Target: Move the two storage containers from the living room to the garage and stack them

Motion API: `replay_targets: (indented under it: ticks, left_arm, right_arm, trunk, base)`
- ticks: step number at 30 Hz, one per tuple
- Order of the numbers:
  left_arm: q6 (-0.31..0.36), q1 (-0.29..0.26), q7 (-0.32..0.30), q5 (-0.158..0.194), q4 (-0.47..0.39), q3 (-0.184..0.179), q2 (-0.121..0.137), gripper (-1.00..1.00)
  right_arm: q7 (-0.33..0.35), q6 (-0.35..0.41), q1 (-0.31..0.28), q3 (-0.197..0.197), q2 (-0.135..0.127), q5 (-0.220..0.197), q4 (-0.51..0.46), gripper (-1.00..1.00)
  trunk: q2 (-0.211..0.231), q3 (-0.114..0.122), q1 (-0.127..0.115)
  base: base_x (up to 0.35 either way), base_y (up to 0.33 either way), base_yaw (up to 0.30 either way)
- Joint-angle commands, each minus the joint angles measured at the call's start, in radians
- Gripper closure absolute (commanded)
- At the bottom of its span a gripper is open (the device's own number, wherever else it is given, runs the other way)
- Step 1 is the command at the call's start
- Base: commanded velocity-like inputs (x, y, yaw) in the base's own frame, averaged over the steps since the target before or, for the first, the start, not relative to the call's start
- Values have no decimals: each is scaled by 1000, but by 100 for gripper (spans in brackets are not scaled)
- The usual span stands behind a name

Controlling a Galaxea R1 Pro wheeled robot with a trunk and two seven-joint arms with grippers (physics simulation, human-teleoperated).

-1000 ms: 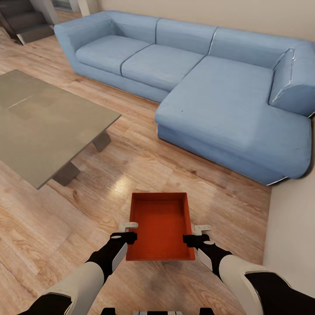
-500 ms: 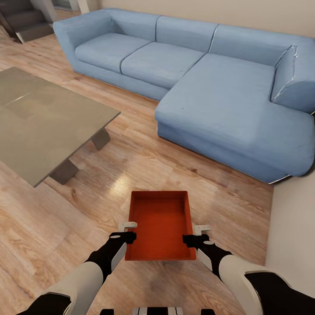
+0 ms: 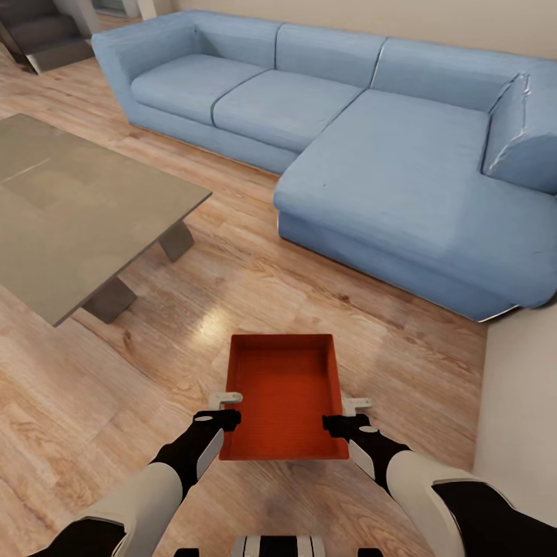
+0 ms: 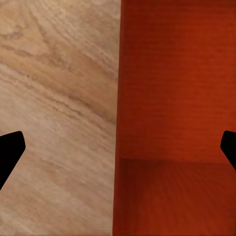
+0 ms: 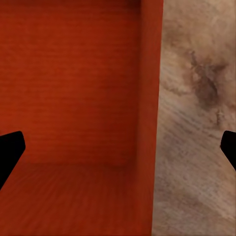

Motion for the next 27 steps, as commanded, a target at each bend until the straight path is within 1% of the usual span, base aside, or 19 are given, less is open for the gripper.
replay_targets:
  ticks: [1, 13, 16, 19, 27]
  left_arm:
    - [5, 0, 8, 10, -2, -9, 1, -100]
    - [5, 0, 8, 10, -2, -7, -1, -100]
    - [5, 0, 8, 10, -3, -7, -1, -100]
    - [5, 0, 8, 10, -3, -7, -1, -100]
    - [4, 0, 8, 10, -3, -7, 0, -100]
  right_arm:
    - [-4, -3, 0, 3, 1, 1, 1, -100]
    - [-5, -3, -1, 1, -4, 0, 1, -100]
    - [-5, -3, -1, 1, -15, 0, 1, -100]
    - [-5, -3, -1, 2, -35, 2, 1, -100]
    - [-5, -3, 0, 1, -41, 4, 1, -100]
  trunk:
    - [-7, -4, 4]
    - [-91, -41, 50]
    - [-91, -41, 50]
    - [-91, -41, 50]
    - [-91, -41, 50]
  base:
    - [0, 0, 0]
    - [0, 0, 0]
    - [0, 0, 0]
    - [0, 0, 0]
    - [0, 0, 0]
